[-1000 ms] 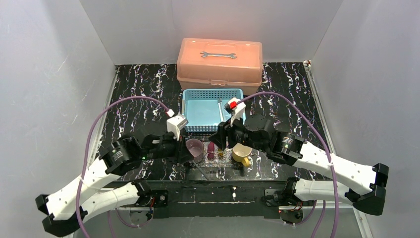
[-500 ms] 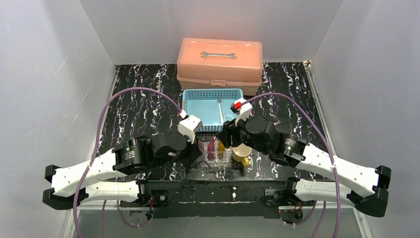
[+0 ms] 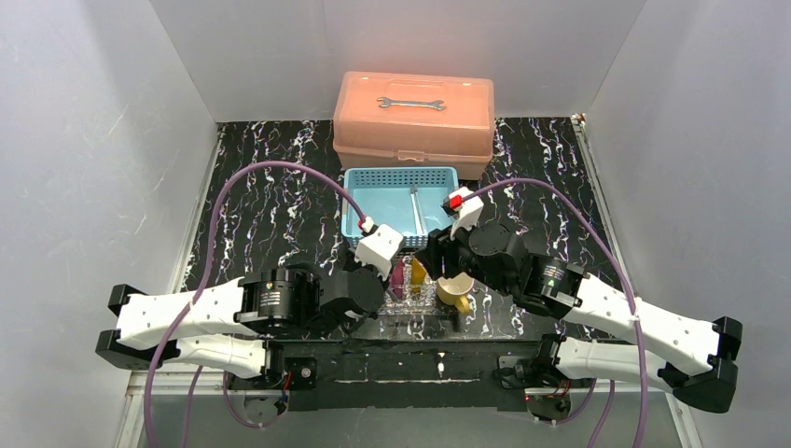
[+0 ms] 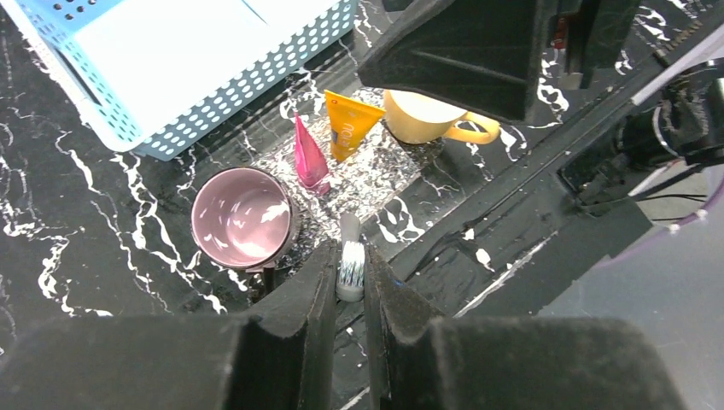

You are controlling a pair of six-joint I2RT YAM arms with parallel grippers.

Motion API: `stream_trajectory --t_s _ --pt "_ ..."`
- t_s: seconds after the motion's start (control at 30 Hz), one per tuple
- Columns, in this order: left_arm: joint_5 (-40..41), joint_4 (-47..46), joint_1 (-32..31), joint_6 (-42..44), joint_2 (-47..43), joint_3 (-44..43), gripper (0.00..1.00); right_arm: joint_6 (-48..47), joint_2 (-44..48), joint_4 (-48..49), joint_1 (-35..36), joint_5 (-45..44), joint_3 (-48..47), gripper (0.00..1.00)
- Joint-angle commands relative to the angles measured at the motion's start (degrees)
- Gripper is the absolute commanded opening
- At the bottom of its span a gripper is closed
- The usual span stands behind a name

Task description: Prepare toiletry sets of a toothbrush and toothpaste on the tray

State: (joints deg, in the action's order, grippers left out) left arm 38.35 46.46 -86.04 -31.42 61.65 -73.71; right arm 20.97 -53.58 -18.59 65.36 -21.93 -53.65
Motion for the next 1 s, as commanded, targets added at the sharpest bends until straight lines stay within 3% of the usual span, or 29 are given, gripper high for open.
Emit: stream_trajectory --t_s 0.0,0.97 --pt "6.27 1.91 -0.72 -1.51 0.56 -1.19 0.0 -0.42 1.53 0.89 0.12 -1.64 0.7 0.59" --pt "6.91 -5.85 -0.62 -1.51 0.66 6.55 0.0 -0.23 2.13 0.81 0.16 -1.8 2.58 0.59"
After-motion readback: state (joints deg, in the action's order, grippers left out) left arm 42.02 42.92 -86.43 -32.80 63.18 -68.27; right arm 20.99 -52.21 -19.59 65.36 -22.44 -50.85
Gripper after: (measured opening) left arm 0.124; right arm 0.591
